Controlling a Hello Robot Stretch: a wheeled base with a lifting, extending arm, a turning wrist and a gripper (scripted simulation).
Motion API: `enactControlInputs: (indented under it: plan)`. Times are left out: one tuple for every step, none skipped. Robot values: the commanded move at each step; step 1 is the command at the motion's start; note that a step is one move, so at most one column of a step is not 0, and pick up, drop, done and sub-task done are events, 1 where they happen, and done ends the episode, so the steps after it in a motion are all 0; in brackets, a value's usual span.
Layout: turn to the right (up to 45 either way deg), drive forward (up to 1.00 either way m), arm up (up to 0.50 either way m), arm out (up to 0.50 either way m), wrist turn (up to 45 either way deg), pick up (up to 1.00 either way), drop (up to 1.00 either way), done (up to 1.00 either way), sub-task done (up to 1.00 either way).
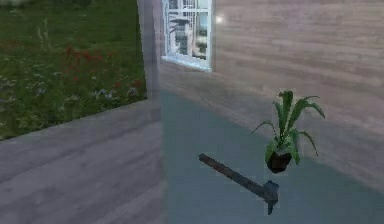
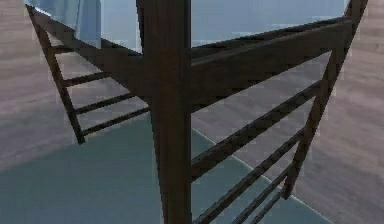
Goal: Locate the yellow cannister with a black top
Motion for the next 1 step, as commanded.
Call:
enactControlInputs:
  plan:
    - [-39.0, 0.0, 0.0, 0.0, 0.0, 0.0, 0.0, 0.0, 0.0]
